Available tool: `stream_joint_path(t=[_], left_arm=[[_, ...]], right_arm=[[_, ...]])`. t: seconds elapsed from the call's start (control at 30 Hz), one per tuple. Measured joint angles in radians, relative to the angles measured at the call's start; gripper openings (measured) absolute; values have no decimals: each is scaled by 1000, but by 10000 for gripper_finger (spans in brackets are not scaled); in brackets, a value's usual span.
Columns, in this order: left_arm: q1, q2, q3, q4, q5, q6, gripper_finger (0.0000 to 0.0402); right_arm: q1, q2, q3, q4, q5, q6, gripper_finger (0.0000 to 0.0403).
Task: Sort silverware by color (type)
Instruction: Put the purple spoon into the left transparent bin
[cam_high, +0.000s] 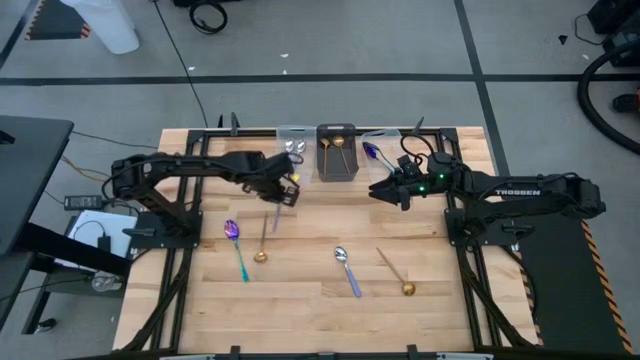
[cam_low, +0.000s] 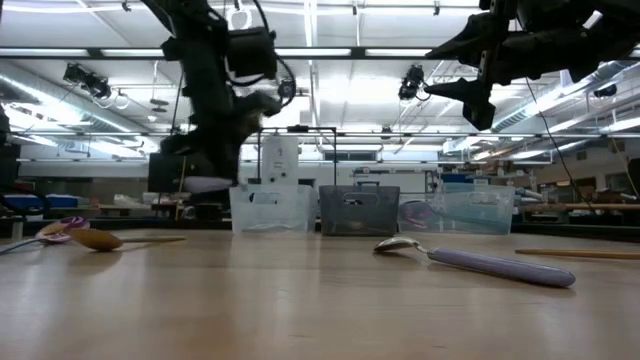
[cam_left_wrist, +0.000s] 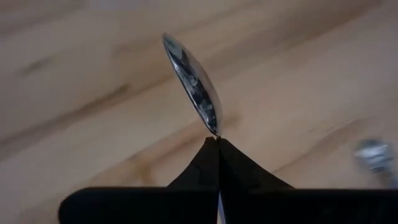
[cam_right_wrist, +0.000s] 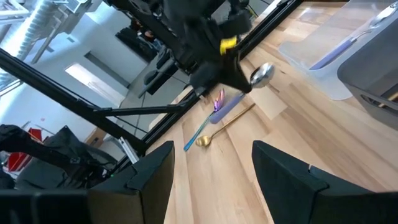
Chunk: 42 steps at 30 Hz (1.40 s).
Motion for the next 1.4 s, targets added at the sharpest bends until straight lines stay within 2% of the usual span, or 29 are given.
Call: stream_joint_path(t=[0.2, 0.37, 0.57, 0.8, 1.03, 1.23, 1.4], left_arm=[[37, 0, 90, 116, -5, 33, 2], [86, 0, 162, 126, -73, 76, 3], [170, 0, 213, 161, -87, 134, 3], [255, 0, 220, 276, -67, 219, 3], [325, 13, 220, 290, -56, 268, 2], [341, 65, 219, 299, -57, 327, 1], [334, 122, 219, 331, -132, 371, 1]], right_arm=[[0, 0, 0, 0, -1, -2, 225], [0, 0, 0, 0, -7, -9, 225], [0, 0, 0, 0, -7, -10, 225], [0, 0, 0, 0, -7, -10, 225], [0, 0, 0, 0, 0, -10, 225], [0, 0, 0, -1, 29, -10, 225], [0, 0, 0, -12, 30, -10, 225]])
